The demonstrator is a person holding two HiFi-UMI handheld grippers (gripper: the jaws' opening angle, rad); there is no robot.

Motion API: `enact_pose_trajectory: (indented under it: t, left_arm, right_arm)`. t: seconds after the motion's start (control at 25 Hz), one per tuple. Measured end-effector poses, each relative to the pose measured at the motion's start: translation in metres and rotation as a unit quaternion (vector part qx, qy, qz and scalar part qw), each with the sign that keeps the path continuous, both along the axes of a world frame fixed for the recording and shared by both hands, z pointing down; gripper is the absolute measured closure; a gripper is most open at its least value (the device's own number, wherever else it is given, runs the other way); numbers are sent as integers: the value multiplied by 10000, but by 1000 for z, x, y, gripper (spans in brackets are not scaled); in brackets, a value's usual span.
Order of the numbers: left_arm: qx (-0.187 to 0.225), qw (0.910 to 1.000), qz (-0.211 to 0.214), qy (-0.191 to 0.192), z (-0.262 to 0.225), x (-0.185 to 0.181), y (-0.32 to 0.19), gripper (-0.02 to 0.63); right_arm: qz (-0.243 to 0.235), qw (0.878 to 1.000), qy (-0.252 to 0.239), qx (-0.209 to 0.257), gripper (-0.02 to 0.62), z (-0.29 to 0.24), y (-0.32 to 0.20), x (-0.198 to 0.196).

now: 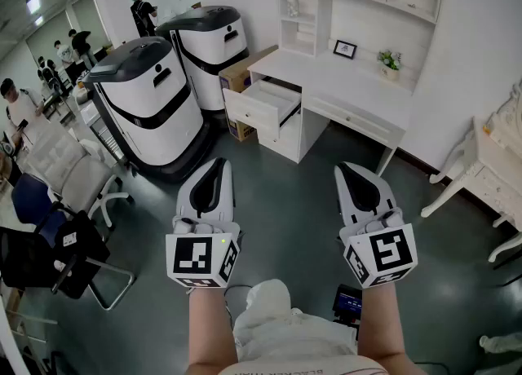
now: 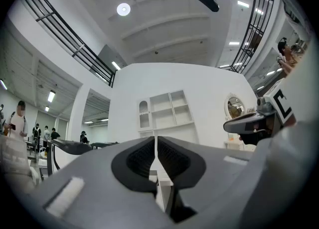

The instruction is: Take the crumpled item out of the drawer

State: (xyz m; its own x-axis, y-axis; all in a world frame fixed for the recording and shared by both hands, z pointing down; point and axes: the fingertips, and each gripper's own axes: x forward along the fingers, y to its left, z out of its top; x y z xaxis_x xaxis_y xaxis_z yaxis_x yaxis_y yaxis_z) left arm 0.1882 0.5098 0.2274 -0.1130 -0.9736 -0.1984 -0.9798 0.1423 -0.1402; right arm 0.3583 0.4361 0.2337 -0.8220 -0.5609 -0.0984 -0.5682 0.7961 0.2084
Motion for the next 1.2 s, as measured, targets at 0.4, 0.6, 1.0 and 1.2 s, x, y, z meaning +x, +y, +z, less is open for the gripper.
enact_pose_trajectory:
  t: [0.4,0.6,1.0,1.2]
  left_arm:
    - [22,9999,-73,74,8,-1,-14,598]
    - [-7,9997,-132,190,12,-17,-31,597]
    - [-58,9997,-71,236,20,-57,-106,597]
    - [13,9996,-14,285,18,-94,-161,597]
  right_arm:
    - [-59,10000,4,-15,589,6,-18,0]
    - [-154,9997,-190,-94,589,7,-35,-11]
    - [-34,9999,-15,-146,589,17,-109,-43]
    - [26,10000,7,-92,589,16,-160,-75]
